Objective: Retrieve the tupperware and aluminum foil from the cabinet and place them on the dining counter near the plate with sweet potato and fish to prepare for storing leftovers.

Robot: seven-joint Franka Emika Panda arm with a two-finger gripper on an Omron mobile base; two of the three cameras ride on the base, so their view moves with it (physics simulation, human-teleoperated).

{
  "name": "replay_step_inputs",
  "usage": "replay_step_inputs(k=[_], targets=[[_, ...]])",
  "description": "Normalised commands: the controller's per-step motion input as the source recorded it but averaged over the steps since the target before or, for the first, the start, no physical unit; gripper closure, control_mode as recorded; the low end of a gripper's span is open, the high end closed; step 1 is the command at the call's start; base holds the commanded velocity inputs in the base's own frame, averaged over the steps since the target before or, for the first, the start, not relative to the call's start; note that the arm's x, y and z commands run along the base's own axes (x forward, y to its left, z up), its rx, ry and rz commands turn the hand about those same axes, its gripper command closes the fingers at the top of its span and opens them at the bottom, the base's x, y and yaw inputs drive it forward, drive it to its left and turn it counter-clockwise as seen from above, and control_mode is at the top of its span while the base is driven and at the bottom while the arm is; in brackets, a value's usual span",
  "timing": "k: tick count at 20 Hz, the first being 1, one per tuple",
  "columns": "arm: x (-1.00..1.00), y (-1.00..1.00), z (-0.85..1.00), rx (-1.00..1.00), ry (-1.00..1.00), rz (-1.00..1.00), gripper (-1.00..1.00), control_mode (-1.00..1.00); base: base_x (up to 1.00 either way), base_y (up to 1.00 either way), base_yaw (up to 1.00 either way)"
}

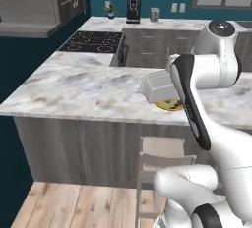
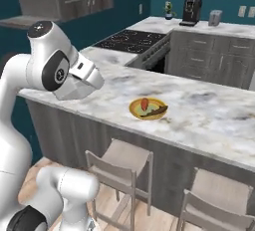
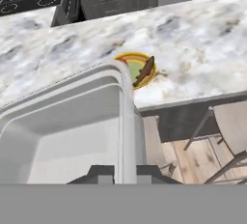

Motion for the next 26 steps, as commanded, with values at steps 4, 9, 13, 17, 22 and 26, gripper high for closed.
replay_step_inputs(k=[4, 9, 13, 17, 22, 26], targets=[[0.00, 0.00, 0.00, 0.00, 0.00, 0.00, 1.00, 1.00, 0.59, 0.19, -0.63], [0.00, 0.00, 0.00, 0.00, 0.00, 0.00, 1.00, 1.00, 0.57, 0.12, -0.63], [0.00, 0.00, 0.00, 0.00, 0.00, 0.00, 1.00, 1.00, 0.44, 0.23, -0.59], [0.19, 0.31, -0.31, 0.08, -0.34, -0.38, 1.00, -1.00, 0.00, 0.00, 0.00], [0.22, 0.56, -0.43, 0.03, -0.23, -0.19, 1.00, -1.00, 0.00, 0.00, 0.00], [0.49, 0.71, -0.76, 0.00, 0.02, -0.01, 1.00, -1.00, 0.00, 0.00, 0.00]])
